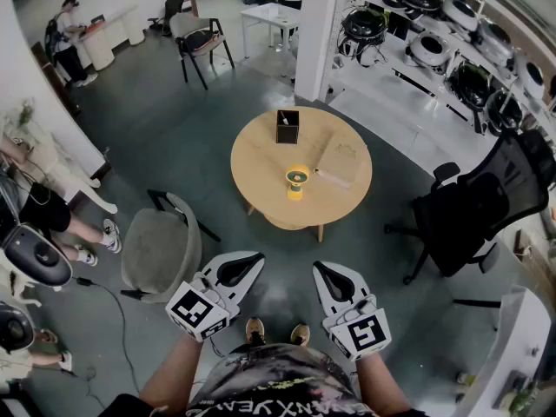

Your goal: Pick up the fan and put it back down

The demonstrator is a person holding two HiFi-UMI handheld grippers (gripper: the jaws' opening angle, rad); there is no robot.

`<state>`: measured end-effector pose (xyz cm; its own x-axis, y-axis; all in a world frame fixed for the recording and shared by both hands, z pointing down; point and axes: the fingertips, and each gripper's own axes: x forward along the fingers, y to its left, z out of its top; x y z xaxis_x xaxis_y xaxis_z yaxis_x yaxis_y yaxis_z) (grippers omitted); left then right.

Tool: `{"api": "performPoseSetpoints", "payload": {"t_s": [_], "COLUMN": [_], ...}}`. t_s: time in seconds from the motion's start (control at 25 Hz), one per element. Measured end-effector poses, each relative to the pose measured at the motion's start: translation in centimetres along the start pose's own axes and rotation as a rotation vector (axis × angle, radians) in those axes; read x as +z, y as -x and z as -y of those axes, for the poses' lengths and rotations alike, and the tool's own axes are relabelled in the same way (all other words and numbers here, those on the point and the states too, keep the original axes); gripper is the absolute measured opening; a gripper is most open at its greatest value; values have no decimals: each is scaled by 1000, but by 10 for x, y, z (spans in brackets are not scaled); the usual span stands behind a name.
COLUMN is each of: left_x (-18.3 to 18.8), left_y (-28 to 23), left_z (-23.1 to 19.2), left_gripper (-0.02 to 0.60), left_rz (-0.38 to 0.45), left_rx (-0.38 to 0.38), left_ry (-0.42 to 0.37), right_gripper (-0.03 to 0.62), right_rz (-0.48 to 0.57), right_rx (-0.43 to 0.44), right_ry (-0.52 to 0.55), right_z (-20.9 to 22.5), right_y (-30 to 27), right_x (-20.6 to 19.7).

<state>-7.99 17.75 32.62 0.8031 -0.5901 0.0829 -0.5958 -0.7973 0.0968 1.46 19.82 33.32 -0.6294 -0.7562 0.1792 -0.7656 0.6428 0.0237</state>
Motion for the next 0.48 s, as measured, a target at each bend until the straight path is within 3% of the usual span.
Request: {"api": "performPoseSetpoints", "payload": {"t_s": [0.48], "left_x": [0], "left_y": [-4], "left_z": [1], "left_gripper": [12], "left_rz": [-3], "left_rx": [-10], "left_ry": [3], "right_gripper": [-2], "right_rz": [0], "right_rx": [-2], "right_ry": [-3], "right_z": [1], "right_y": [-1], "right_x": [0]}}
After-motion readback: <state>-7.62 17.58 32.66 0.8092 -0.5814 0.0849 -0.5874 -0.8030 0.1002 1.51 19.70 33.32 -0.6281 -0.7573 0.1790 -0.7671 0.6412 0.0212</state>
